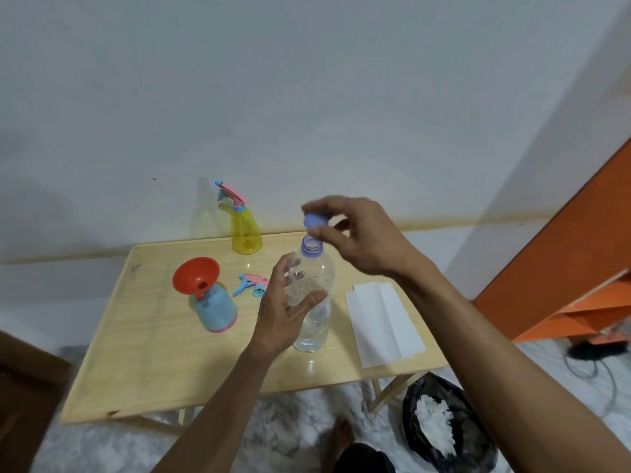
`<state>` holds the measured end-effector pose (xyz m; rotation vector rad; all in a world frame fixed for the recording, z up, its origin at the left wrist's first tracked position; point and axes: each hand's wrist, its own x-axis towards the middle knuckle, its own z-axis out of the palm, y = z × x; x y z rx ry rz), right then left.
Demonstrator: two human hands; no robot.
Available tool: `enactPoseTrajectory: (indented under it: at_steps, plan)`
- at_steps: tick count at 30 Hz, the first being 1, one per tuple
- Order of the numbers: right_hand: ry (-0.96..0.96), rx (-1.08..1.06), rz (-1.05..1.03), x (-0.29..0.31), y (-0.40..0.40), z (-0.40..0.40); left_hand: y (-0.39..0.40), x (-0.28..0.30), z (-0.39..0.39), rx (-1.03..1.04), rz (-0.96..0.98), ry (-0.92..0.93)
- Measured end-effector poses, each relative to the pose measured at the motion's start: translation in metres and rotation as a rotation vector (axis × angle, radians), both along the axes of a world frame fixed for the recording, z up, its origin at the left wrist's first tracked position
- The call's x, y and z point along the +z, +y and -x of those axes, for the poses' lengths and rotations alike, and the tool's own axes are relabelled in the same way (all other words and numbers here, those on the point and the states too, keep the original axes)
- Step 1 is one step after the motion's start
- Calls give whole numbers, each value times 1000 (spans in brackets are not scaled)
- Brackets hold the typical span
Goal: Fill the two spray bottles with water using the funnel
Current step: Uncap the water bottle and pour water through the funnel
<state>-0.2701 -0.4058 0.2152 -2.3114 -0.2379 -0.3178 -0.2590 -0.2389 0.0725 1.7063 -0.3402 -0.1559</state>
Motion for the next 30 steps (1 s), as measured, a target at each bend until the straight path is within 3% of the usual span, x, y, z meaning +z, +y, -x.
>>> enactPoseTrajectory:
  at_steps: [3,6,12,16,22,30]
  plan:
    - [-55,-181,-266,0,-16,-6,0,-2,0,-6,7,0]
    - [43,-372,-316,-37,-40,-20,-1,-5,-1,2,13,4]
    - [402,-384,-80,-169,-53,-27,-5,-7,-6,27,-14,-7]
    - [509,-314,112,-230,-45,-25,-6,-11,-7,43,-49,-32]
    - [484,-261,471,-263,-44,-23,-6,-16,-8,46,-46,-30]
    - [514,-285,468,-271,-44,-22,-7,-19,-9,56,-64,-46]
